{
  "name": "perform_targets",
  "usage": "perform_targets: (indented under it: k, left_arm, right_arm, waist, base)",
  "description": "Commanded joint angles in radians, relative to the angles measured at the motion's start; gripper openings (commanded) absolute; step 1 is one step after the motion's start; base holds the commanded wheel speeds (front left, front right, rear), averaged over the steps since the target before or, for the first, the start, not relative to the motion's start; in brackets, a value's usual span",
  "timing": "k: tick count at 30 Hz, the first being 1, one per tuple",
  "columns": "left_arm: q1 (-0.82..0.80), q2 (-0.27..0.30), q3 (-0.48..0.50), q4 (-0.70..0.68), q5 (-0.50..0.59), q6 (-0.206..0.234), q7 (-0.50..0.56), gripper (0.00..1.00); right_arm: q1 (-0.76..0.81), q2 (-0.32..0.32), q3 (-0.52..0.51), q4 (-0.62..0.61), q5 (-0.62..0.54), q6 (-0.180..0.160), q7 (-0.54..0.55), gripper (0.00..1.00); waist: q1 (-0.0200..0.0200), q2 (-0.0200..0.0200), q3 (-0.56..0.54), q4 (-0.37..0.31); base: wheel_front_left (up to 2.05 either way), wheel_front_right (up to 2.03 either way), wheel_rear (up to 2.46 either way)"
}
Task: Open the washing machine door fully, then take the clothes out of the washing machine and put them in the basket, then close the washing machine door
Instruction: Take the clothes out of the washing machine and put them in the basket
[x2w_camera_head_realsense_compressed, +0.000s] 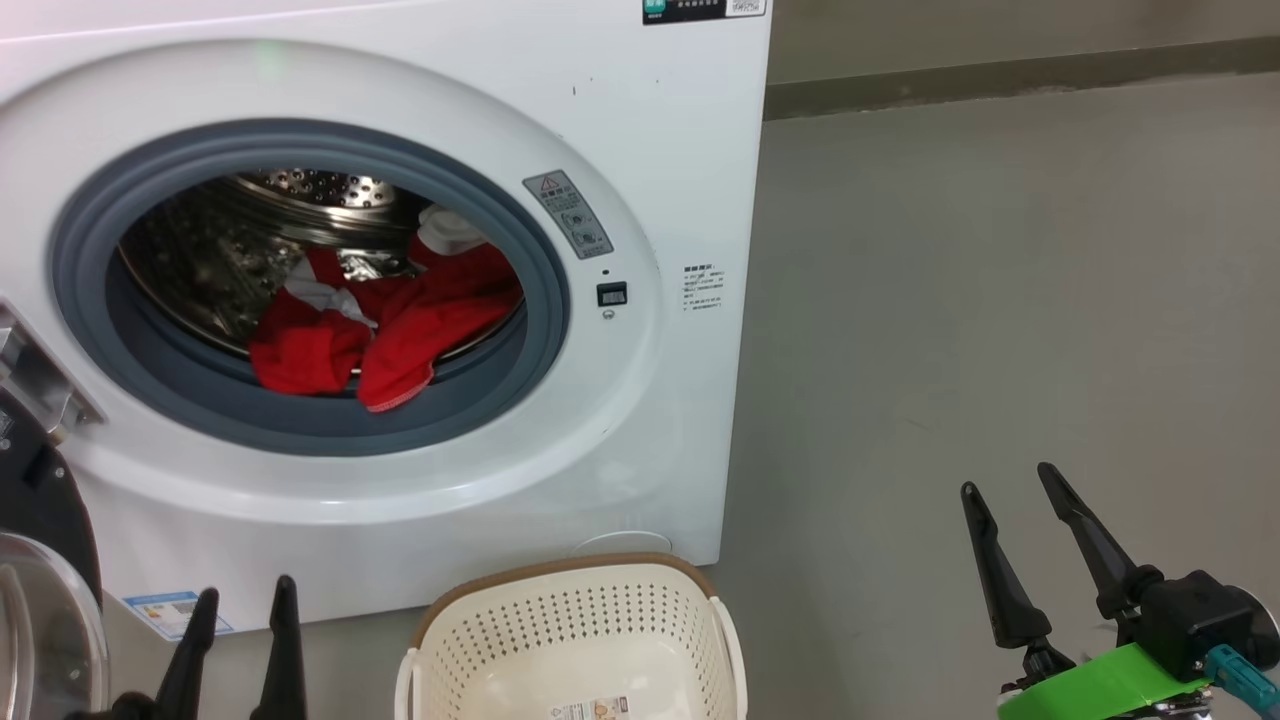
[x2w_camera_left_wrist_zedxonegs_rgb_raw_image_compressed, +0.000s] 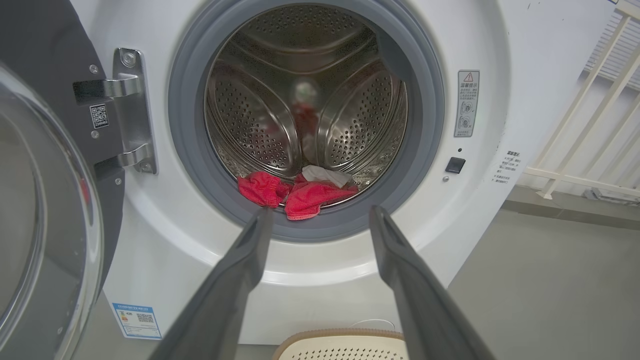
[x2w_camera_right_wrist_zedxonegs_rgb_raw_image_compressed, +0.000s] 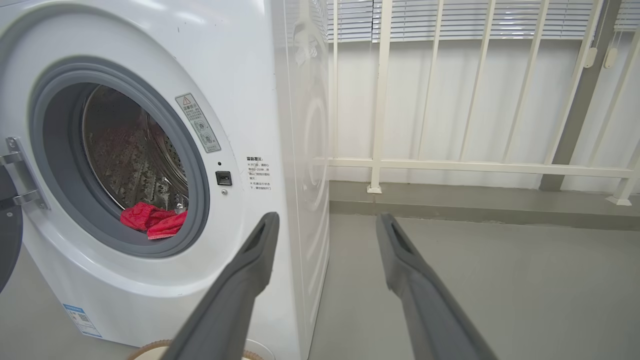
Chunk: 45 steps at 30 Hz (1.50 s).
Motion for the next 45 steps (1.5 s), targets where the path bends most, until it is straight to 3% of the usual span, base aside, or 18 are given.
perform_targets:
  k: [1, 10, 20, 45]
  left_arm:
    - [-0.060, 0.019, 0.030, -0.020, 0.013, 0.010, -0.009, 1.00]
    - [-0.169, 0.020, 0.004, 0.004, 0.014, 0.021, 0.005, 1.00]
    - [-0.369, 0.063, 0.008, 0.088, 0.024, 0.051, 0.018, 1.00]
    - [-0.832, 0.155, -0.035, 0.379, 0.087, 0.079, -0.006, 1.00]
  right_arm:
    - [-0.033, -0.018, 0.025, -0.022, -0.003, 0.003, -0.006, 1.00]
    - [-0.069, -0.024, 0.034, -0.035, -0.006, 0.003, -0.006, 1.00]
    - [-0.156, -0.026, 0.031, -0.055, -0.019, 0.003, -0.006, 1.00]
    - [-0.290, -0.028, 0.053, -0.086, -0.027, 0.003, -0.006, 1.00]
  waist:
    - [0.0000, 0.0000, 0.009, 0.004]
    - [0.0000, 0.0000, 0.090, 0.018]
    - [0.0000, 0.0000, 0.247, 0.019]
    - [0.0000, 0.0000, 0.516, -0.040]
  base:
    - [0.00, 0.00, 0.00]
    - [0.00, 0.00, 0.00]
    - [0.00, 0.00, 0.00]
    - [0.00, 0.00, 0.00]
